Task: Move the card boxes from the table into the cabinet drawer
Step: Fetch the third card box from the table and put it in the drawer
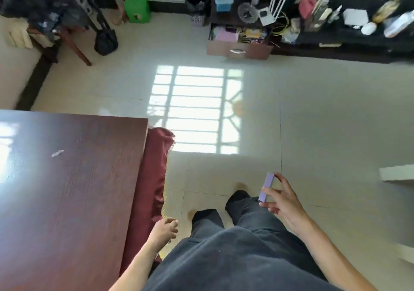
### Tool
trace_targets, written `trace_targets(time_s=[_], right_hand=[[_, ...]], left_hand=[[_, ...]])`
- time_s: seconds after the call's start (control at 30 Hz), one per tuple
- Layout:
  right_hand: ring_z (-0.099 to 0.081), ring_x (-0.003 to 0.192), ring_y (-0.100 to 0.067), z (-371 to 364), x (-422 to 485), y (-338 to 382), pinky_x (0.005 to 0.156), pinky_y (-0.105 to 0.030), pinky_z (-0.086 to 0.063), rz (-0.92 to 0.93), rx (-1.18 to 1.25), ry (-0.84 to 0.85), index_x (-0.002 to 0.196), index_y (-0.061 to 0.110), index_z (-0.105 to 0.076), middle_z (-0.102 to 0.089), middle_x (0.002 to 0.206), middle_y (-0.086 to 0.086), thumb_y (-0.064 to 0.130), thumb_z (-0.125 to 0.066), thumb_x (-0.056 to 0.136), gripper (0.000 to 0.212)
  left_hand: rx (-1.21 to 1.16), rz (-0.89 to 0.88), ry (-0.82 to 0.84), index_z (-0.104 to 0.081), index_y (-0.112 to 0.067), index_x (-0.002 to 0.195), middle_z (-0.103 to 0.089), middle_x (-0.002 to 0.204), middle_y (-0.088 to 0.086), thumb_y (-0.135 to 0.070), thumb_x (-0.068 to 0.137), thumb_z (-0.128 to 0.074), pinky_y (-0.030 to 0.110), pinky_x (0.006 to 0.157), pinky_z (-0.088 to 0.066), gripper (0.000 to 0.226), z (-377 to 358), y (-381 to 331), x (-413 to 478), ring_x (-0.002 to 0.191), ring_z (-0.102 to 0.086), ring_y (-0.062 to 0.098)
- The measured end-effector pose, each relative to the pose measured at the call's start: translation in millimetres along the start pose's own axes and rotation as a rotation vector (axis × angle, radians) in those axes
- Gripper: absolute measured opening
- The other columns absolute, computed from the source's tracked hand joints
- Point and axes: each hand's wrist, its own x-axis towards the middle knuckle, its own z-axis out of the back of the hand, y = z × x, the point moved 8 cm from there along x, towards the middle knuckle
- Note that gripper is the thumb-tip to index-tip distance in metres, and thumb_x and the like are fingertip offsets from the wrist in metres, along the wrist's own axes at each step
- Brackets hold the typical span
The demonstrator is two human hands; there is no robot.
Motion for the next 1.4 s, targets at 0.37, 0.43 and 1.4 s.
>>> trace_targets(time_s=[0.37,0.43,1.4], right_hand=[[-0.065,0.058,-0.02,102.9,68.1,28.0,0.054,-0.026,-0.054,-0.027,0.027,0.013,0.126,0.054,-0.054,-0.072,0.102,-0.006,0.047,-0.064,0.093,0.035],[-0.061,0.06,-0.019,112.2,82.5,43.3,0.054,-0.026,-0.05,-0.022,0.007,0.032,0.116,0.059,-0.056,-0.071,0.098,-0.008,0.049,-0.064,0.091,0.028],[-0.072,0.094,-0.028,136.4,345.3,326.1,0.077,-0.037,-0.054,-0.068,0.14,-0.069,0.122,0.06,-0.055,-0.076,0.102,-0.004,0.052,-0.075,0.08,0.047]], left_hand=[[0.069,-0.141,-0.06,-0.064,-0.018,0.1,-0.07,0.085,0.006,-0.023,0.096,-0.054,0.03,0.064,-0.048,0.012,-72.8,-164.3,5.5,0.069,-0.063,0.017],[0.087,-0.12,-0.07,-0.063,-0.02,0.098,-0.07,0.088,0.007,-0.022,0.096,-0.053,0.032,0.069,-0.051,0.01,-77.0,-175.5,4.0,0.073,-0.066,0.021],[0.207,-0.23,0.024,-0.064,-0.008,0.105,-0.066,0.081,0.009,-0.016,0.095,-0.056,0.025,0.054,-0.041,0.014,-37.4,-622.3,204.4,0.062,-0.057,0.018]])
